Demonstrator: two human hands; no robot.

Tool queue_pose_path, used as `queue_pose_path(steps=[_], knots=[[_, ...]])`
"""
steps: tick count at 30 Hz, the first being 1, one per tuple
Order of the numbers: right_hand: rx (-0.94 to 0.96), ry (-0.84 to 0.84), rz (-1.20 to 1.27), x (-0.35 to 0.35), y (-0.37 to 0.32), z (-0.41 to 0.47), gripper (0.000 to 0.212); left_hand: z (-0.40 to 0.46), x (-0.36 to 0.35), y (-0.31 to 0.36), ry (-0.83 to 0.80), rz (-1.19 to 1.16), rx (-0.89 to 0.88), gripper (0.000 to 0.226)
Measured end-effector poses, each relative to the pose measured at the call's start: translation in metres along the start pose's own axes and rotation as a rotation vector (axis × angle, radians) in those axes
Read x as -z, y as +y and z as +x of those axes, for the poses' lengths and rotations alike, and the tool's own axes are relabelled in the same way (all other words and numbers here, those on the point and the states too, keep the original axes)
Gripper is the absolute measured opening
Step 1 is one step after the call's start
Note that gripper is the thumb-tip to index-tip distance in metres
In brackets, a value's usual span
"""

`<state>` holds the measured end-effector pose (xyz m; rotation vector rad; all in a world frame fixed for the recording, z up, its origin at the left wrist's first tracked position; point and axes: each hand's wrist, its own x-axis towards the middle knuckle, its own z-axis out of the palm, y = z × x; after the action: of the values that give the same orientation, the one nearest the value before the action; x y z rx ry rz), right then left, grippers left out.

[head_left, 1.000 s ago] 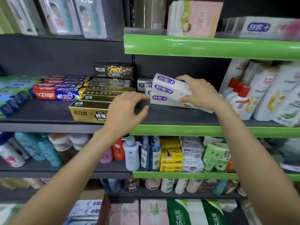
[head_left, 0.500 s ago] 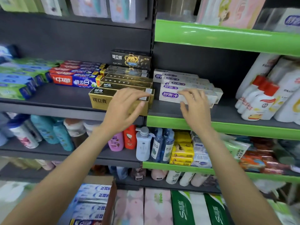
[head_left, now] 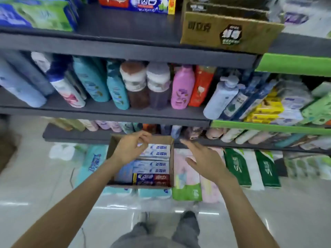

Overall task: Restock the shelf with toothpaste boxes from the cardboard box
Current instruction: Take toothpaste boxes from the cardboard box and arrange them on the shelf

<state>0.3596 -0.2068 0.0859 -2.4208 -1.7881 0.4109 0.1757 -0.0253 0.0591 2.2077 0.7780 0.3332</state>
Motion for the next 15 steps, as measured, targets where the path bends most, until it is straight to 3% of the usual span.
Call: queue_pose_path(steps=[3, 5, 10, 15], knots=[[-0.021, -0.123, 0.12, -0.049, -0.045, 0.021, 0.056, -0.024, 0.01, -0.078, -0.035, -0.245, 0.332, 0.015], [-0.041, -0.162, 0.186, -0.083, -0.069, 0.04, 0.05, -0.037, 0.016, -0.125, 0.018, -0.183, 0.462, 0.01], [-0.117, -0.235, 0.2, -0.167, -0.093, 0.089, 0.046, -0.055, 0.018, -0.2, 0.059, 0.063, 0.565, 0.037], [-0.183, -0.31, 0.024, -0.221, -0.083, 0.139, 0.059, -0.048, -0.003, -0.243, 0.025, 0.019, 0.591, 0.051]])
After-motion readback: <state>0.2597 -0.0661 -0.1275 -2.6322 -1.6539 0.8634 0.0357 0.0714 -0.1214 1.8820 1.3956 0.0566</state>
